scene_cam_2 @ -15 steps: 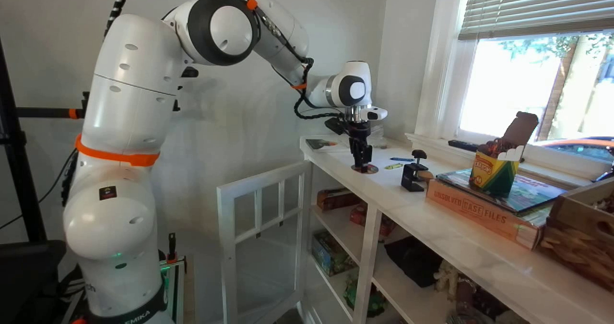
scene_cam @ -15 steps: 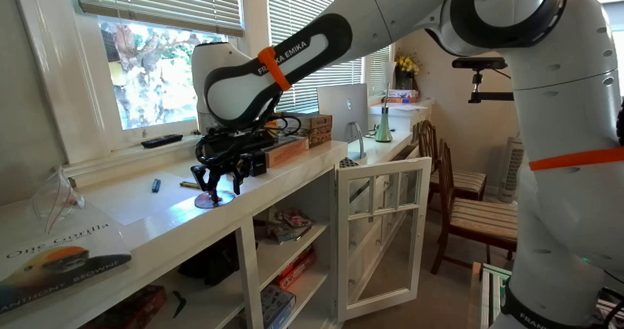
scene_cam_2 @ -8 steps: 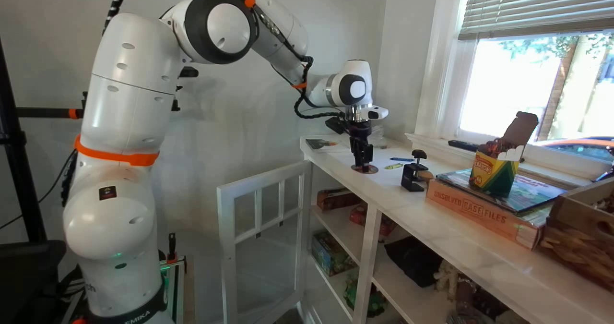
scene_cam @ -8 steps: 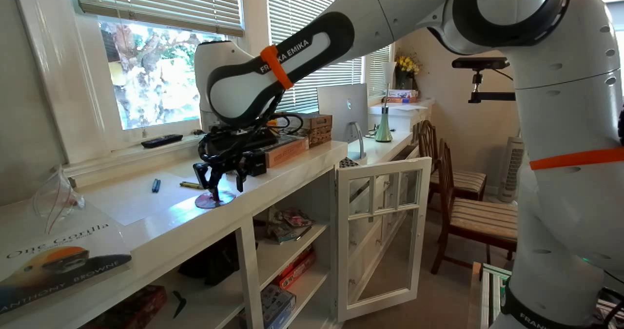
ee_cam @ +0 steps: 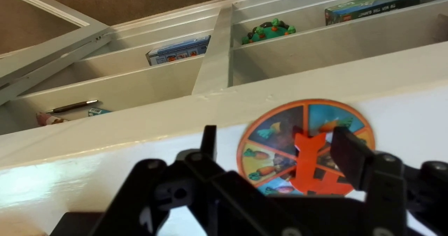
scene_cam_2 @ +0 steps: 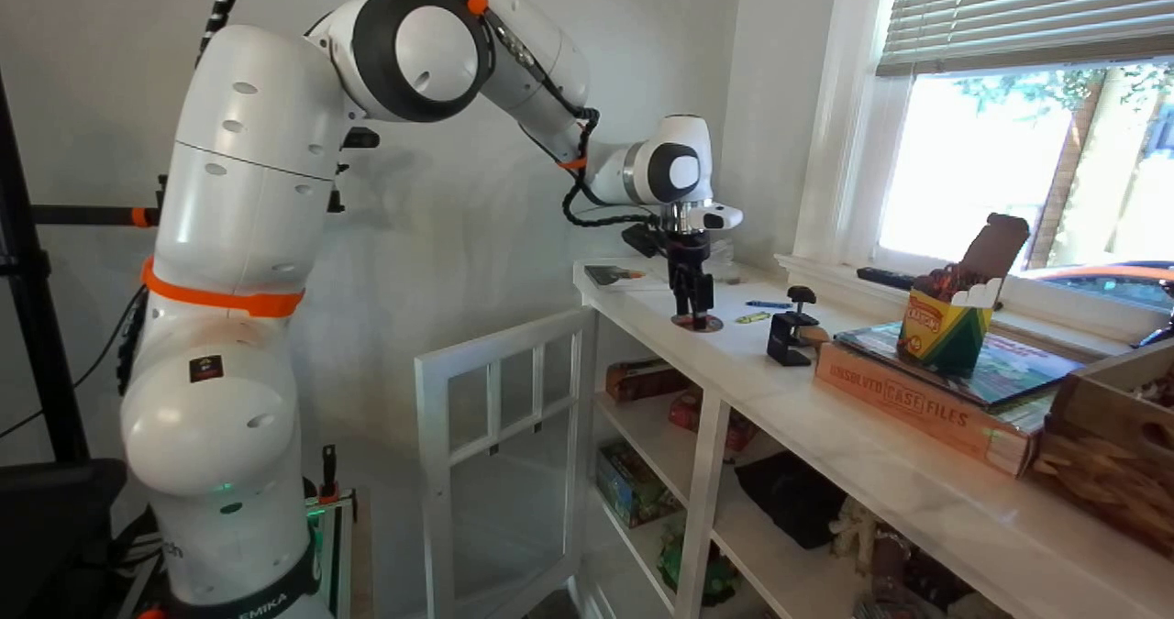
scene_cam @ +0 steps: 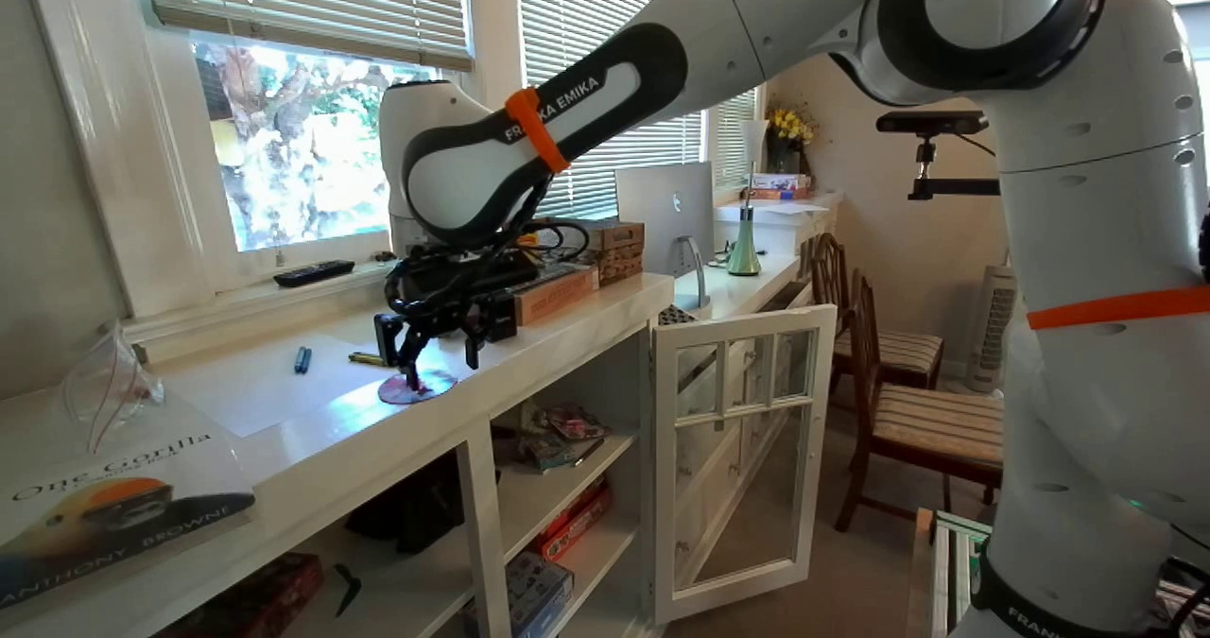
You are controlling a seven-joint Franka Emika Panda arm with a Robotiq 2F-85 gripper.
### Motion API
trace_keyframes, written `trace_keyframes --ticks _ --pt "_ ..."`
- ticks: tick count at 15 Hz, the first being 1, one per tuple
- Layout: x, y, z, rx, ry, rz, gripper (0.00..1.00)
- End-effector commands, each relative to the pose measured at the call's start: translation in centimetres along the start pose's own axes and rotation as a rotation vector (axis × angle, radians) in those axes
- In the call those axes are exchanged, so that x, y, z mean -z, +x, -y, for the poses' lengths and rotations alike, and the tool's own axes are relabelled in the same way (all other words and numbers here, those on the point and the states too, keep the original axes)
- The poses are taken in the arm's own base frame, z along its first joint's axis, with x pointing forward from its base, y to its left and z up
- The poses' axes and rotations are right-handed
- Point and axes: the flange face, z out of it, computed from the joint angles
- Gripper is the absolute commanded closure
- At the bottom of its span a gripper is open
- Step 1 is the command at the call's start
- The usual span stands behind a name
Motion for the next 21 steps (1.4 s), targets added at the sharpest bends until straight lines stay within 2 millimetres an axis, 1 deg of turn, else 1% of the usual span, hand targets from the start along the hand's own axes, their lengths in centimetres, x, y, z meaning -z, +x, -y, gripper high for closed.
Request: trace_keyframes --ticks 1,4,5,9,14,17,21 --pt "-0.2 -0.3 0.5 0.008 0.013 0.018 0.23" --pt "-0.3 -0.3 1.1 0.018 0.015 0.016 0.24" --pt "-0.3 -0.2 1.3 0.021 0.015 0.013 0.23" --pt "-0.2 0.4 2.0 0.026 0.023 0.005 0.27" --pt "-0.3 0.9 2.8 0.037 0.037 0.003 0.24" --pt "-0.5 1.2 3.3 0.048 0.047 0.004 0.27" --pt "-0.8 1.4 4.1 0.061 0.059 0.009 0.25"
